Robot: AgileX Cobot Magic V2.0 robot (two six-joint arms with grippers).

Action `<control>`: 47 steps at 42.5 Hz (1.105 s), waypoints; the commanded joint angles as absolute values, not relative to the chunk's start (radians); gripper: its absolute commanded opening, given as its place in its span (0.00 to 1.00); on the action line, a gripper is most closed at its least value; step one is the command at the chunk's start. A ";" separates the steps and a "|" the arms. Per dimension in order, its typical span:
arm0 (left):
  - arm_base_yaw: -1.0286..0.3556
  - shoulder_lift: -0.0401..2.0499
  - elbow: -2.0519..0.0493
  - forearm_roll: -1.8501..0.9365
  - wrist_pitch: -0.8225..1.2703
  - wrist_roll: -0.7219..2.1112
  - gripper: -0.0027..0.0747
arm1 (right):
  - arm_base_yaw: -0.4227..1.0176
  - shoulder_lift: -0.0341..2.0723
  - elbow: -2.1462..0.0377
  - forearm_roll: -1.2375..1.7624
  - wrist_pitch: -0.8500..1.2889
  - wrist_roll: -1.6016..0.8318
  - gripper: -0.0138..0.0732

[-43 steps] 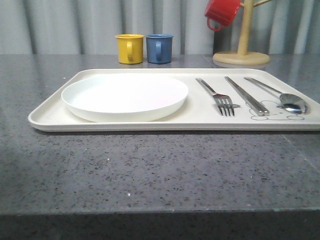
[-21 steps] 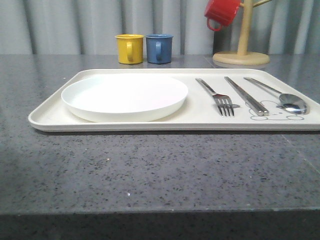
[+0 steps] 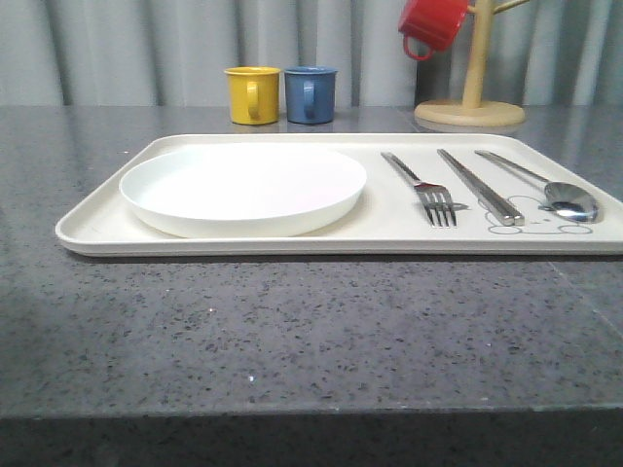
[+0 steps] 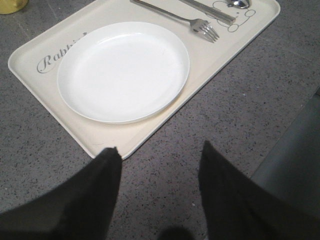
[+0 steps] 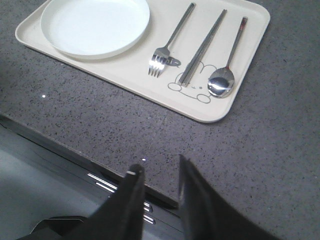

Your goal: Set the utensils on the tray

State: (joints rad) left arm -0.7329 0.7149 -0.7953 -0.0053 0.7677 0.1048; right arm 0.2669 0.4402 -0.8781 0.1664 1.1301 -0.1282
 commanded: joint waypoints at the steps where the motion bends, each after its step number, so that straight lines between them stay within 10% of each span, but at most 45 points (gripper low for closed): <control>1: -0.742 0.713 -0.823 -0.014 0.694 0.095 0.27 | 0.259 0.448 -0.897 0.167 1.072 -0.128 0.15; 9: -0.742 0.713 -0.823 -0.014 0.694 0.095 0.01 | 0.259 0.448 -0.897 0.167 1.067 -0.128 0.03; 37: -0.742 0.699 -0.823 -0.014 0.691 0.095 0.01 | 0.259 0.448 -0.897 0.168 1.038 -0.128 0.03; 47: -0.536 0.560 -0.710 0.035 0.447 0.095 0.01 | 0.259 0.448 -0.897 0.168 1.039 -0.128 0.03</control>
State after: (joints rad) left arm -0.6148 0.6118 -0.7338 0.0271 0.6438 0.1048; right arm 0.2669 0.4402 -0.8781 0.1657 1.1078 -0.1258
